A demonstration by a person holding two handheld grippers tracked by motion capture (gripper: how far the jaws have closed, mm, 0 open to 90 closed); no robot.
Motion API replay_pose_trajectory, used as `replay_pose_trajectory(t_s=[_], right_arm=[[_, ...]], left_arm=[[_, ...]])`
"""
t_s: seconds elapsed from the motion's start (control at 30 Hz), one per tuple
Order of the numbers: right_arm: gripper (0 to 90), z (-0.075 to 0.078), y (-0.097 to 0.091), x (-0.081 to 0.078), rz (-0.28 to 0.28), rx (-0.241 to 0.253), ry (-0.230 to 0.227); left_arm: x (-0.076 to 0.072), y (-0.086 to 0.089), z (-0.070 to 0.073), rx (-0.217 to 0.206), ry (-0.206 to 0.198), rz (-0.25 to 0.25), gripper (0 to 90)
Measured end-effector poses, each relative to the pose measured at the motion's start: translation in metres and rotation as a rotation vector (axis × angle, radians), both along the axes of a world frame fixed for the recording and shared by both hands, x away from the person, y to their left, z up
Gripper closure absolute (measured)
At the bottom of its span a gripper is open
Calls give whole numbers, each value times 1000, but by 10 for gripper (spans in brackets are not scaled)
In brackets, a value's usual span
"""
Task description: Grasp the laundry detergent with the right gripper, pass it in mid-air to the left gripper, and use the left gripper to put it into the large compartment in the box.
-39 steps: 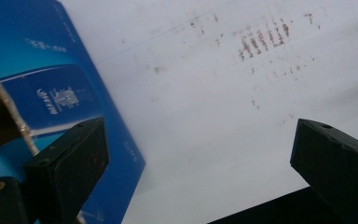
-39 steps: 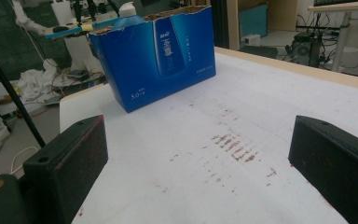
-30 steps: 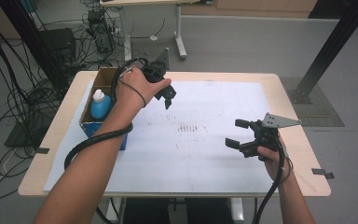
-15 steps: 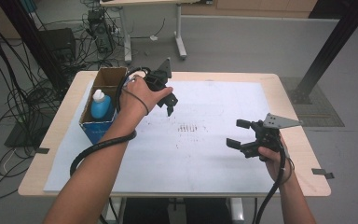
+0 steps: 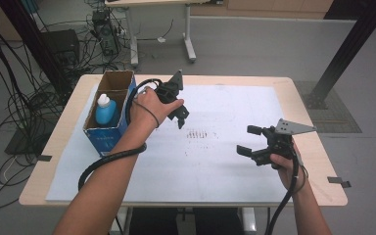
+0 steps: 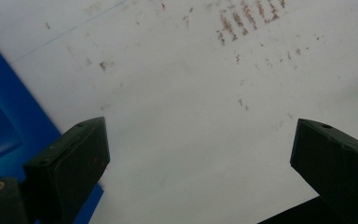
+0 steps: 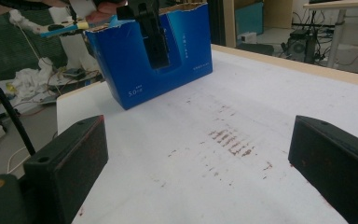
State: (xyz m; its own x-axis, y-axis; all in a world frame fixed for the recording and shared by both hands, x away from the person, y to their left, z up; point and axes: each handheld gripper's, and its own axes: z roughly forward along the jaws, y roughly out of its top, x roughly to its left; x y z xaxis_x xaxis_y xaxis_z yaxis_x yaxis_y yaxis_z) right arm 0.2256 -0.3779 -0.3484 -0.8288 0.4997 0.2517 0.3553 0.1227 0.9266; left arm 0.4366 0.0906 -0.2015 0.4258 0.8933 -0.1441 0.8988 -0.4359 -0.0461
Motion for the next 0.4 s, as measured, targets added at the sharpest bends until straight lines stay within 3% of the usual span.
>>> replay_pose_trajectory(t_s=[0.4], right_arm=[[47, 1, 0, 0, -1, -6, 0]], left_arm=[[-1, 2, 0, -6, -5, 6, 49]])
